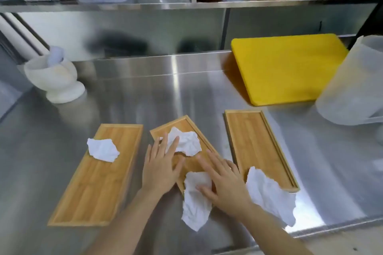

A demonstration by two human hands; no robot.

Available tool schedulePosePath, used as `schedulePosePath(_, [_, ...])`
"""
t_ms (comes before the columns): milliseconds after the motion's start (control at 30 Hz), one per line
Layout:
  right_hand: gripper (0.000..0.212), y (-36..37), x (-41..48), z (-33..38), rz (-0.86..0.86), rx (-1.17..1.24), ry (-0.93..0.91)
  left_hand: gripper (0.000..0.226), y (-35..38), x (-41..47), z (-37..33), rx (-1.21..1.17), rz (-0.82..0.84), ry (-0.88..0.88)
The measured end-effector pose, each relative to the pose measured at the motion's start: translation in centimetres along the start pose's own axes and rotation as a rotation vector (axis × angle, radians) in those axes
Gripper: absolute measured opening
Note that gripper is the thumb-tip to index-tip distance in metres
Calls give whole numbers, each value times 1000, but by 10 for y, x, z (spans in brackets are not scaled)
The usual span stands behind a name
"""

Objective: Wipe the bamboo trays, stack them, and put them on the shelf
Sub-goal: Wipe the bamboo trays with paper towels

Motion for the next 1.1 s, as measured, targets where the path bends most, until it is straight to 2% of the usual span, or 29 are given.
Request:
schedulePosePath(67, [63, 18, -6, 0, 117, 38, -30, 71, 4, 1, 1, 33, 26, 17])
schedulePosePath(133, [62, 29, -12, 1, 181, 37, -48, 54, 10, 4, 6, 45, 50, 5])
schedulePosePath(200, [51, 29, -9, 2, 156, -10, -74, 38, 10, 6, 7, 45, 32, 6])
schedulePosePath(333, [23, 24, 0, 6, 48, 5, -149, 21, 5, 9, 2, -40, -46, 11])
schedulePosePath(467, [8, 24, 6, 3, 61, 52, -113, 17, -5, 9, -3, -94, -104, -18])
schedulePosePath(533, [4, 17, 7, 0, 52, 144, -16, 17, -7, 9, -3, -168, -87, -64])
schedulePosePath(633, [11, -1, 10, -13, 47, 322, 214, 14, -11, 10, -12, -275, -71, -73])
schedulePosePath(700, [6, -19, 12, -18, 5, 413, 281, 13, -14, 12, -22, -357, -83, -71])
schedulePosePath(767, [12, -40, 12, -24, -87, 431, 308, 12, -20, 14, -33, -452, -115, -89])
schedulePosePath(867, [12, -72, 6, -42, -226, 346, 376, 13, -29, 16, -57, -516, -137, -74])
schedulePosePath(967, [15, -92, -8, -66, -294, 249, 490, 14, -27, 18, -80, -524, -100, -47])
schedulePosePath(1033, [24, -93, -20, -80, -260, 180, 575, 18, -21, 17, -91, -501, -68, -49])
schedulePosePath(1100, [47, -84, -32, -94, -145, 80, 652, 18, -14, 16, -98, -484, -59, -52])
Point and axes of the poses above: each hand's wrist, its own x-axis towards the middle knuckle, its own y-axis out of the palm, z = x × y, the point moved 8 cm from there along x, towards the middle knuckle, and after that the axes turned 3 degrees about -z, right-handed, at the moved point
